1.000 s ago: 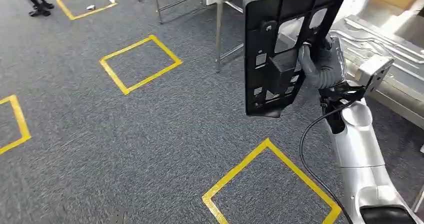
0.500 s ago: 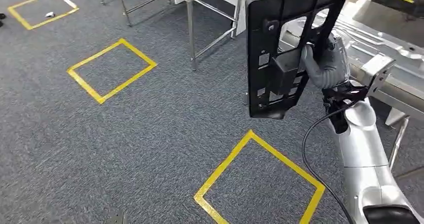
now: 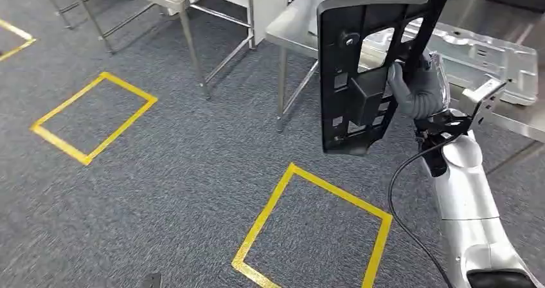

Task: Take the parts from the cabinet and place them on the table.

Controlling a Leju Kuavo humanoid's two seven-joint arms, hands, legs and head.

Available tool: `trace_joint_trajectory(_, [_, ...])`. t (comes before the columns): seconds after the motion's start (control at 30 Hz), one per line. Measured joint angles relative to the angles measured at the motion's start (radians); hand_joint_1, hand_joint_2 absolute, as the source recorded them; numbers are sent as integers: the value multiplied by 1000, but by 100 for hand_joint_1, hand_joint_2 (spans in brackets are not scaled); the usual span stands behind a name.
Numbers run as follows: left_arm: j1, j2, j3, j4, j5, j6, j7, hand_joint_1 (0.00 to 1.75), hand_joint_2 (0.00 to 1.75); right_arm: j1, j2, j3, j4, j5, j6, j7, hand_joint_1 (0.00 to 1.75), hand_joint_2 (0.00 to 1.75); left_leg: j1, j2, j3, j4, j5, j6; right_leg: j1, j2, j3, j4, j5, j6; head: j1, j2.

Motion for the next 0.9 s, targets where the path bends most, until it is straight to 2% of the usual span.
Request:
trace_joint_trajectory(0.03, [1, 0, 0, 0, 0, 0, 0, 0, 175, -2, 0, 0, 0, 1, 0, 0, 175, 175, 2, 4, 10, -16, -1, -5, 2, 13, -5, 4, -1, 5, 0, 0])
trace_joint_trajectory(0.07, [1, 0, 0, 0, 0, 0, 1, 0, 175, 1, 0, -1, 0, 2, 0, 0, 175, 175, -1, 16, 11, -14, -2, -4, -4, 22, -7, 2, 0, 14, 0, 0])
trace_joint_trajectory(0.13, [-3, 1, -1, 0, 3, 1, -2, 0, 175, 6, -1, -2, 0, 8, -1, 2, 175, 175, -5, 32, 16, -18, -2, 4, -9, 41, -8, -3, 2, 27, 0, 0])
trace_joint_trajectory(0.17, [-5, -2, -1, 0, 3, 1, -4, 0, 175, 8, -5, -3, -3, 11, -3, 2, 175, 175, 5, 46, 23, -34, 6, 11, -7, 27, -7, 2, -3, 30, 0, 0])
trace_joint_trajectory(0.2, [-7, -2, -2, 0, 3, 2, -8, 0, 175, 4, -9, -6, -4, 13, -4, 2, 175, 175, 3, 53, 29, -40, 7, 15, -1, -33, -15, 21, -16, 35, 1, 0])
trace_joint_trajectory(0.23, [-9, -2, -2, 0, 3, 2, -10, 0, 175, -3, -9, -6, -4, 14, -5, 3, 175, 175, 2, 61, 29, -42, 7, 18, -3, -71, -45, 78, -52, 38, 0, 0])
trace_joint_trajectory(0.27, [-8, -2, -2, 0, 3, 2, -11, 0, 175, -6, -8, -6, -4, 15, -7, 3, 175, 175, 2, 71, 29, -41, 6, 18, -6, -88, -85, 155, -89, 42, 1, 0])
trace_joint_trajectory(0.3, [-7, -2, -3, 0, 2, 1, -11, 0, 175, -4, -8, -6, -4, 18, -8, 4, 175, 175, 2, 82, 30, -41, 4, 18, -10, -93, -125, 232, -117, 47, 1, 0])
trace_joint_trajectory(0.33, [-6, -2, -3, 0, 2, 0, -13, 0, 175, 1, -8, -6, -4, 23, -11, 6, 175, 175, 3, 95, 30, -40, 1, 18, -15, -95, -160, 294, -129, 53, 1, 0])
trace_joint_trajectory(0.37, [-6, -2, -3, 0, 2, 0, -13, 0, 175, 3, -8, -6, -4, 27, -13, 8, 175, 175, 3, 106, 31, -39, -2, 15, -21, -98, -166, 297, -115, 57, 1, 0])
trace_joint_trajectory(0.4, [-4, -3, -4, 0, 2, -2, -13, 0, 175, 2, -8, -6, -4, 32, -16, 9, 175, 175, 4, 118, 34, -37, -6, 12, -25, -104, -144, 247, -77, 61, 1, 0])
trace_joint_trajectory(0.43, [-4, -5, -5, 0, 2, -3, -14, 0, 175, 1, -8, -6, -4, 34, -16, 10, 175, 175, 6, 128, 37, -34, -11, 8, -28, -113, -105, 172, -34, 64, 1, 0])
trace_joint_trajectory(0.47, [-5, -5, -5, 0, 2, -3, -15, 0, 175, 0, -8, -6, -4, 35, -16, 10, 175, 175, 9, 139, 42, -29, -18, 2, -28, -133, -53, 71, 12, 67, 1, 0])
trace_joint_trajectory(0.5, [-6, -5, -5, 0, 2, -3, -16, 0, 175, -2, -8, -6, -4, 35, -16, 10, 175, 175, 7, 149, 46, -24, -25, -5, -26, -174, -22, 1, 16, 69, 1, 0])
trace_joint_trajectory(0.53, [-8, -4, -5, 0, 2, -3, -16, 0, 175, -4, -8, -6, -4, 35, -16, 10, 175, 175, 0, 153, 45, -21, -30, -12, -14, -173, -20, 6, 13, 59, 1, 0])
trace_joint_trajectory(0.57, [-8, -3, -6, 0, 2, -3, -17, 0, 175, -5, -8, -6, -5, 37, -17, 11, 175, 175, -1, 161, 49, -22, -34, -18, -15, -153, -22, 7, 14, 47, 1, 0])
trace_joint_trajectory(0.63, [-10, -3, -6, 0, 3, -3, -18, 0, 175, -3, -8, -6, -5, 41, -17, 12, 175, 175, -2, 183, 61, -26, -40, -29, -12, -128, -26, 10, 9, 36, 0, 0])
trace_joint_trajectory(0.67, [-12, -4, -6, 0, 3, -3, -18, 0, 175, -5, -8, -6, -6, 43, -17, 12, 175, 175, 1, 189, 62, -24, -46, -37, -20, -115, -21, 6, 11, 26, 0, 0])
trace_joint_trajectory(0.7, [-13, -4, -6, 0, 3, -3, -18, 0, 175, -6, -8, -6, -7, 45, -19, 12, 175, 175, 6, 143, 59, -5, -60, -43, -22, -108, -19, 5, 11, 22, 0, 0])
trace_joint_trajectory(0.73, [-14, -4, -6, 0, 4, -3, -19, 0, 175, -13, -8, -6, -7, 50, -21, 12, 175, 175, 7, 105, 35, 48, -95, -43, -22, -100, -18, 5, 11, 14, 0, 0])
trace_joint_trajectory(0.8, [-9, -4, -6, 0, 7, -3, -19, 0, 175, -15, -3, -5, -6, 55, -25, 12, 175, 175, 6, 80, -51, 222, -175, -42, -18, -79, -18, 5, 9, 7, 0, 0])
trace_joint_trajectory(0.83, [-7, -3, -6, 0, 8, -3, -19, 0, 175, -13, -2, -5, -6, 61, -29, 12, 175, 175, 5, 78, -91, 295, -194, -40, -15, -66, -18, 6, 8, 6, 0, 0])
trace_joint_trajectory(0.87, [-4, -3, -6, 0, 10, -3, -20, 0, 175, -12, -2, -4, -5, 64, -31, 12, 175, 175, 4, 77, -109, 317, -186, -37, -12, -53, -17, 7, 7, 5, 0, 0])
trace_joint_trajectory(0.9, [-3, -3, -6, 0, 10, -3, -21, 0, 175, -13, 0, -4, -4, 68, -34, 12, 175, 175, 3, 76, -102, 287, -155, -31, -9, -39, -16, 7, 7, 5, 0, 0])
